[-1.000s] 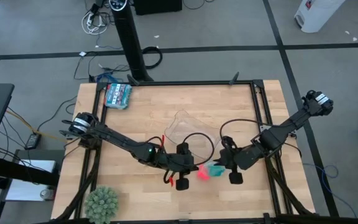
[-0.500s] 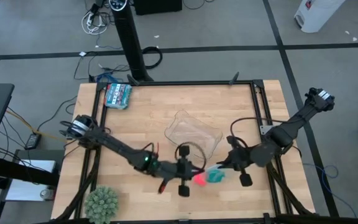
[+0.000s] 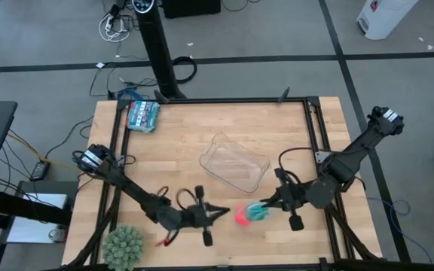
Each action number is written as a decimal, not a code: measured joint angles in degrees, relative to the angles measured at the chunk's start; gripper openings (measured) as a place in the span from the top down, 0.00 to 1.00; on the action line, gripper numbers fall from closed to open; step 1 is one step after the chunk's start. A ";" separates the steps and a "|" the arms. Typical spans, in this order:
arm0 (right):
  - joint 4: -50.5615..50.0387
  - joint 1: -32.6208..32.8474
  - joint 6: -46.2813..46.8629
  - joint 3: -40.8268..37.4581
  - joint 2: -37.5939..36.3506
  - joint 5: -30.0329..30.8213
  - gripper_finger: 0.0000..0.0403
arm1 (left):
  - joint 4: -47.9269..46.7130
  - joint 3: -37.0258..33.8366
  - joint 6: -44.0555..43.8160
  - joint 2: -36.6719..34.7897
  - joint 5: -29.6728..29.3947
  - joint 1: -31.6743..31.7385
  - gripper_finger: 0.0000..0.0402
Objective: Roll bandage
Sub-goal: Open the transparent zip bag
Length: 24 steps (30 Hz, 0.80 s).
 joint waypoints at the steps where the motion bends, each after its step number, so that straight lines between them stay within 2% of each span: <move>1: 1.19 -0.24 -0.56 0.00 0.81 -0.25 1.00 | 4.83 -2.21 -0.01 0.00 -0.41 0.02 0.95; 5: 5.10 -2.18 -2.41 0.00 3.22 -1.96 1.00 | 20.18 -9.07 0.25 0.00 -3.34 0.06 0.95; 8: 7.28 -5.20 -3.32 0.00 5.11 -4.64 1.00 | 25.59 -12.56 0.27 -0.40 -4.57 0.09 0.95; 18: 19.19 -18.23 -8.44 0.00 14.02 -14.91 1.00 | 23.50 -25.12 -1.23 -10.38 -4.17 0.10 0.95; 21: 21.73 -20.75 -8.17 0.00 17.12 -16.20 1.00 | 17.14 -28.70 -7.29 -16.49 -1.56 0.10 0.95; 24: 24.18 -22.46 -8.03 0.00 20.50 -16.54 1.00 | 5.13 -29.97 -13.91 -22.29 1.33 0.16 0.95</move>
